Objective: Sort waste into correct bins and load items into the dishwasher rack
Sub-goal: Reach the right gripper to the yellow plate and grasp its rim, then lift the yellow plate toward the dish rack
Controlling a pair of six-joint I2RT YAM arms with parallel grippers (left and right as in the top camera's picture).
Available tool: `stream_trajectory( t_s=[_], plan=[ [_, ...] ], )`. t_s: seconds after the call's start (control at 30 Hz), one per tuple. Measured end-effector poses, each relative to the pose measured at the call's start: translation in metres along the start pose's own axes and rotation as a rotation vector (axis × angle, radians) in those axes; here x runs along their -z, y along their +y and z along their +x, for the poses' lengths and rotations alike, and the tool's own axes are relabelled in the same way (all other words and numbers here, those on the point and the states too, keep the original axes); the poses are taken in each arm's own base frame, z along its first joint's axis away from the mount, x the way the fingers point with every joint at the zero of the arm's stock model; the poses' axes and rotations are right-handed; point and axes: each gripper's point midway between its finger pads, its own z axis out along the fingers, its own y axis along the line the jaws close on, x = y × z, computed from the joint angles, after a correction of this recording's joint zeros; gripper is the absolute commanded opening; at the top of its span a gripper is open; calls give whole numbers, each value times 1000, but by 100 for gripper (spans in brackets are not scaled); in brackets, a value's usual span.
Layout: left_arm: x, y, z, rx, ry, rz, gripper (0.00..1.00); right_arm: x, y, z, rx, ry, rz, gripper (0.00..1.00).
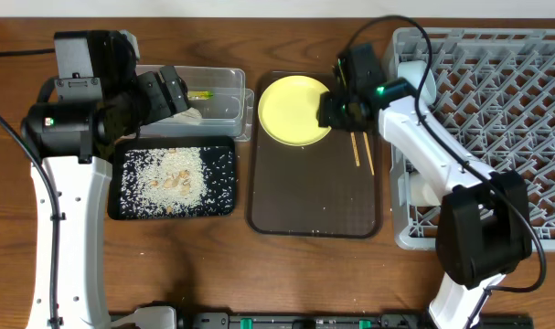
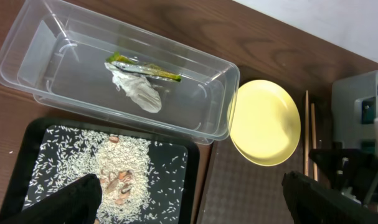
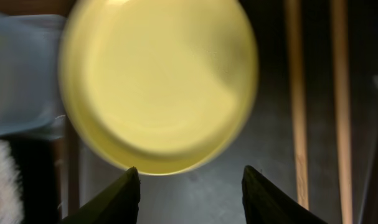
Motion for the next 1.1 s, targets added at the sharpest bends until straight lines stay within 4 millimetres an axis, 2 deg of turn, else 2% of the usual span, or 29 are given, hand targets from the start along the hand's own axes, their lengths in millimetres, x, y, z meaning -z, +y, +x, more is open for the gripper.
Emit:
stream_trajectory(
  t_s=[0.13, 0.33, 0.5, 0.53, 0.7, 1.0, 1.1],
  plan=[
    [0, 0, 0, 0, -1, 0, 96, -12, -11, 13, -78, -16, 82, 49],
    [0, 0, 0, 0, 0, 0, 96, -28, -9, 17, -119, -57, 135, 47],
    [0, 0, 0, 0, 0, 0, 96, -61, -22, 33, -159, 1, 179, 38],
    [0, 0, 0, 0, 0, 0, 96, -67, -24, 36, -166, 12, 186, 34],
    [0, 0, 0, 0, 0, 0, 96, -67, -24, 38, -191, 18, 184, 1],
    [0, 0, 0, 0, 0, 0, 96, -55, -27, 43, -189, 78, 213, 1],
    [0, 0, 0, 0, 0, 0, 96, -36, -27, 27, -149, 58, 197, 1]
  ],
)
